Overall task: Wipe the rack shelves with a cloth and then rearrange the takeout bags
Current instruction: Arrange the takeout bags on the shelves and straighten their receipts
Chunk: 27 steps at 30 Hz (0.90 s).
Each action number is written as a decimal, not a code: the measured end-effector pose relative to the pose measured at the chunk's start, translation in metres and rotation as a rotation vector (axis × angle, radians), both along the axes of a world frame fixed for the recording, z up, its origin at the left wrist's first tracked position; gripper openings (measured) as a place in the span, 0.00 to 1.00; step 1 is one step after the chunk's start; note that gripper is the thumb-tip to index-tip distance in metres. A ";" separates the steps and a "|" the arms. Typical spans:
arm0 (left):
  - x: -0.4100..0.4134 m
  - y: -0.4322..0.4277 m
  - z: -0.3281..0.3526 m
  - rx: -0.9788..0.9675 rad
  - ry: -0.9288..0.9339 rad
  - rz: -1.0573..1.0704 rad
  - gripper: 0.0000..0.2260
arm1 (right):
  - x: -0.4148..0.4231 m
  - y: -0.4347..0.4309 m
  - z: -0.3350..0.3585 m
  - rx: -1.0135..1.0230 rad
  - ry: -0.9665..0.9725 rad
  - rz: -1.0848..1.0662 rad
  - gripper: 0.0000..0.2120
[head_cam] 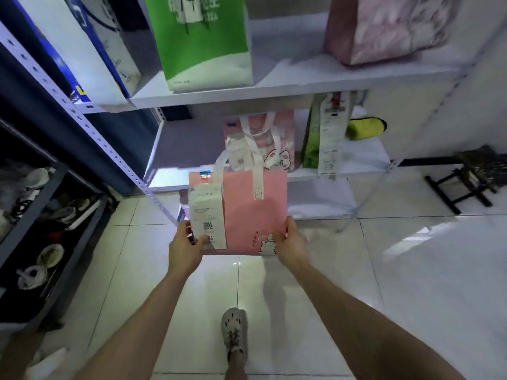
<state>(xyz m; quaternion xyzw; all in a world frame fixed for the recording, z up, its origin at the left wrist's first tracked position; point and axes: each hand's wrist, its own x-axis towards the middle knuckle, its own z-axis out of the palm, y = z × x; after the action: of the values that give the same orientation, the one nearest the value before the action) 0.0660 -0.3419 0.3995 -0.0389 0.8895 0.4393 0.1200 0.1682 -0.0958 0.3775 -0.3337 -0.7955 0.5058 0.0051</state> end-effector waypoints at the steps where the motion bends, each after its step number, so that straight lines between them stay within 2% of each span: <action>1: 0.010 0.023 0.004 0.010 0.001 -0.047 0.16 | 0.020 0.020 0.004 0.012 0.014 -0.038 0.07; 7: 0.053 0.149 0.020 0.083 -0.021 -0.254 0.15 | 0.100 0.131 0.029 0.066 0.057 -0.220 0.11; 10: 0.054 0.199 0.024 0.078 -0.013 -0.317 0.14 | 0.114 0.172 0.037 0.081 0.046 -0.284 0.09; 15: 0.034 0.274 0.027 0.051 -0.016 -0.453 0.19 | 0.114 0.230 0.045 0.081 0.048 -0.418 0.11; 21: -0.004 0.352 0.030 -0.006 -0.107 -0.592 0.24 | 0.099 0.285 0.053 0.123 0.036 -0.524 0.13; 27: -0.034 0.409 0.034 0.055 -0.189 -0.617 0.31 | 0.082 0.318 0.049 0.126 0.039 -0.568 0.10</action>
<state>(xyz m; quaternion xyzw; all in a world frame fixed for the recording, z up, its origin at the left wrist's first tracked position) 0.0321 0.0669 0.4335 0.1950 0.8321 0.4005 0.3306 0.2507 0.2218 0.4262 -0.5322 -0.7000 0.4399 0.1823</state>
